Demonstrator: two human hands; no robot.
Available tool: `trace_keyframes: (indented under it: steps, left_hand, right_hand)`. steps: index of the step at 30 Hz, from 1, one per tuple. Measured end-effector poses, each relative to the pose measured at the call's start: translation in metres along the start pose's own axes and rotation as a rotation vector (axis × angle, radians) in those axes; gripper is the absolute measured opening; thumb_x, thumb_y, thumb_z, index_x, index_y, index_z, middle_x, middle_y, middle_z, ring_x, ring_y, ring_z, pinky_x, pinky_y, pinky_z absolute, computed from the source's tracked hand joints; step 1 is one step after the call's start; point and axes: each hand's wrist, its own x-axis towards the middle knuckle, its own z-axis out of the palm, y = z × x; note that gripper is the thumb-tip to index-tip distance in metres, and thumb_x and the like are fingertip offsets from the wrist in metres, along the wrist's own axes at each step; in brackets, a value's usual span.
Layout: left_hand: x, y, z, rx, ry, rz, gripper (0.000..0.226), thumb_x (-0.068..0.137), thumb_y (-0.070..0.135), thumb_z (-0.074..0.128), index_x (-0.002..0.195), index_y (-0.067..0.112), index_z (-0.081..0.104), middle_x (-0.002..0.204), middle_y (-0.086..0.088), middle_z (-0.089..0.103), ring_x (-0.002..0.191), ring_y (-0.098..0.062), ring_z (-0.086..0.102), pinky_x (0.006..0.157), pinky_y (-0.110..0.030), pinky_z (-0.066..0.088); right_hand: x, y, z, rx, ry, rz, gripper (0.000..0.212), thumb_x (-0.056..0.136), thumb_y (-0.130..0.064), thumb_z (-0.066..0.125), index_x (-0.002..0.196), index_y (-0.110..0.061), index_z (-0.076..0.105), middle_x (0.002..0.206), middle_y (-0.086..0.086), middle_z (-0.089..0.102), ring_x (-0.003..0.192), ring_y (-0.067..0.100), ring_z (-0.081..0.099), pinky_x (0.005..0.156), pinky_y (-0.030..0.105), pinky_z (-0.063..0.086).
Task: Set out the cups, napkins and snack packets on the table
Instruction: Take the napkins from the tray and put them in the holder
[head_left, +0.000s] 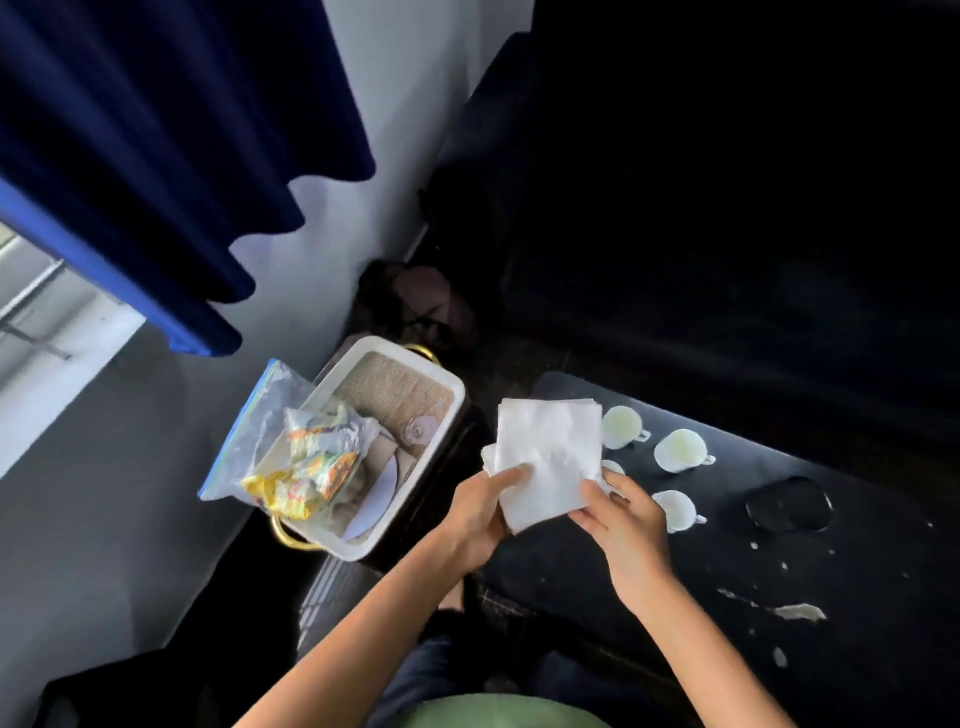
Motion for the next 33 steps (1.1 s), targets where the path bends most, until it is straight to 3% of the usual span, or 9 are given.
trace_keyframes:
  steps: [3, 7, 9, 11, 14, 17, 23, 26, 33]
  left_hand:
    - [-0.002, 0.006, 0.02, 0.13, -0.012, 0.091, 0.027, 0.084, 0.017, 0.068, 0.109, 0.009, 0.067, 0.108, -0.015, 0.072, 0.1, -0.033, 0.068, 0.089, -0.046, 0.055]
    - [-0.009, 0.012, 0.04, 0.222, -0.078, 0.152, 0.025, 0.084, 0.015, 0.069, 0.105, 0.003, 0.069, 0.107, -0.018, 0.071, 0.101, -0.037, 0.067, 0.094, -0.053, 0.051]
    - [-0.012, 0.015, 0.048, 0.258, -0.113, 0.165, 0.023, 0.083, 0.015, 0.07, 0.103, 0.004, 0.07, 0.105, -0.018, 0.072, 0.1, -0.037, 0.067, 0.095, -0.054, 0.05]
    - [-0.015, 0.017, 0.055, 0.298, -0.168, 0.163, 0.025, 0.081, 0.016, 0.072, 0.103, 0.004, 0.07, 0.105, -0.017, 0.072, 0.1, -0.036, 0.068, 0.095, -0.053, 0.051]
    - [-0.017, 0.023, 0.061, 0.351, -0.241, 0.157, 0.026, 0.079, 0.019, 0.075, 0.101, 0.006, 0.071, 0.106, -0.018, 0.072, 0.1, -0.035, 0.068, 0.092, -0.048, 0.053]
    - [-0.02, 0.029, 0.066, 0.422, -0.281, 0.143, 0.023, 0.079, 0.02, 0.074, 0.098, 0.008, 0.072, 0.104, -0.016, 0.073, 0.093, -0.03, 0.07, 0.084, -0.04, 0.057]
    - [-0.025, 0.039, 0.072, 0.484, -0.365, 0.044, 0.038, 0.074, 0.024, 0.078, 0.105, 0.003, 0.071, 0.107, -0.015, 0.072, 0.096, -0.027, 0.069, 0.086, -0.036, 0.055]
    - [-0.025, 0.044, 0.07, 0.449, -0.397, 0.008, 0.028, 0.077, 0.023, 0.076, 0.101, 0.007, 0.073, 0.103, -0.011, 0.073, 0.092, -0.022, 0.07, 0.08, -0.034, 0.057]
    - [-0.022, 0.05, 0.061, 0.328, -0.364, -0.013, 0.021, 0.081, 0.017, 0.07, 0.1, 0.008, 0.072, 0.096, -0.009, 0.074, 0.084, -0.019, 0.072, 0.07, -0.029, 0.058]
  right_hand:
    - [-0.012, -0.016, -0.02, -0.029, -0.053, -0.06, 0.019, 0.087, -0.009, 0.063, 0.106, -0.007, 0.064, 0.1, 0.013, 0.072, 0.09, 0.024, 0.071, 0.068, 0.028, 0.058]
    - [-0.021, -0.039, -0.036, -0.154, -0.02, -0.117, 0.041, 0.077, -0.037, 0.069, 0.114, -0.023, 0.059, 0.104, -0.001, 0.07, 0.098, 0.014, 0.067, 0.081, 0.035, 0.056]
    - [-0.022, -0.053, -0.04, -0.168, -0.027, -0.159, 0.049, 0.071, -0.045, 0.07, 0.115, -0.025, 0.058, 0.104, -0.005, 0.068, 0.091, 0.009, 0.066, 0.073, 0.023, 0.054]
    - [-0.021, -0.067, -0.042, -0.195, -0.011, -0.223, 0.049, 0.074, -0.042, 0.07, 0.116, -0.025, 0.052, 0.102, -0.011, 0.061, 0.083, 0.002, 0.061, 0.063, 0.013, 0.047]
    - [-0.013, -0.083, -0.045, -0.37, 0.037, -0.332, 0.055, 0.08, -0.032, 0.07, 0.127, -0.034, 0.042, 0.117, -0.022, 0.047, 0.102, -0.009, 0.048, 0.075, 0.013, 0.039]
    - [-0.006, -0.098, -0.045, -0.554, -0.045, -0.394, 0.047, 0.08, -0.033, 0.07, 0.123, -0.036, 0.05, 0.116, -0.022, 0.056, 0.109, -0.006, 0.05, 0.079, 0.016, 0.04]
    - [0.004, -0.108, -0.042, -0.702, -0.095, -0.398, 0.012, 0.081, -0.022, 0.067, 0.084, -0.033, 0.066, 0.084, -0.01, 0.069, 0.082, 0.005, 0.064, 0.067, 0.018, 0.047]
    - [0.005, -0.105, -0.04, -0.689, 0.007, -0.428, 0.017, 0.08, -0.018, 0.065, 0.065, -0.026, 0.065, 0.065, -0.008, 0.064, 0.065, 0.009, 0.059, 0.056, 0.02, 0.044]
    - [0.003, -0.121, -0.044, -0.605, 0.077, -0.51, 0.017, 0.082, -0.02, 0.067, 0.07, -0.031, 0.065, 0.067, -0.012, 0.066, 0.062, -0.004, 0.059, 0.057, 0.014, 0.041]
